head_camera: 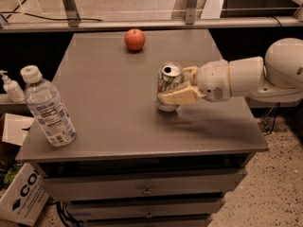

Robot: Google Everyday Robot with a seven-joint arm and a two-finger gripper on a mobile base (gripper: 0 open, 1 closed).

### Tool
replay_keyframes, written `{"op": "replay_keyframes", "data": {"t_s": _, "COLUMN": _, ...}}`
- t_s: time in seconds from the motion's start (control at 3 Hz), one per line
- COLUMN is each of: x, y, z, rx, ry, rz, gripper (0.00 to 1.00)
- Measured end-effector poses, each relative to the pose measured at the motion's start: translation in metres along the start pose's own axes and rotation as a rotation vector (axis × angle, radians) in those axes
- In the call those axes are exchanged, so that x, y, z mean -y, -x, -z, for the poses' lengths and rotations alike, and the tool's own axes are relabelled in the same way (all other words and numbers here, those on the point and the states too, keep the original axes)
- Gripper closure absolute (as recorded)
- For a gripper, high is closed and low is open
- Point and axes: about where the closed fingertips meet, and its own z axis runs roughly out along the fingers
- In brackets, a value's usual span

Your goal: Move 7up can near apple

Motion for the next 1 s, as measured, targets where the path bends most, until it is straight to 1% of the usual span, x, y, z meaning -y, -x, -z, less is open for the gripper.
{"op": "replay_keyframes", "data": {"t_s": 0.33, "x": 0.042, "y": 0.029, "z": 0.02, "rx": 0.019, "ry": -0.067, "rz": 0.021, "gripper": 1.0}}
{"op": "replay_keyframes", "data": {"t_s": 0.67, "x": 0.068, "y": 0.055, "z": 0.04, "rx": 0.041, "ry": -0.123, "rz": 0.054, "gripper": 1.0}}
{"op": "replay_keyframes", "data": {"t_s": 1.0, "x": 0.066, "y": 0.057, "z": 0.039, "rx": 0.045, "ry": -0.121, "rz": 0.058, "gripper": 1.0}}
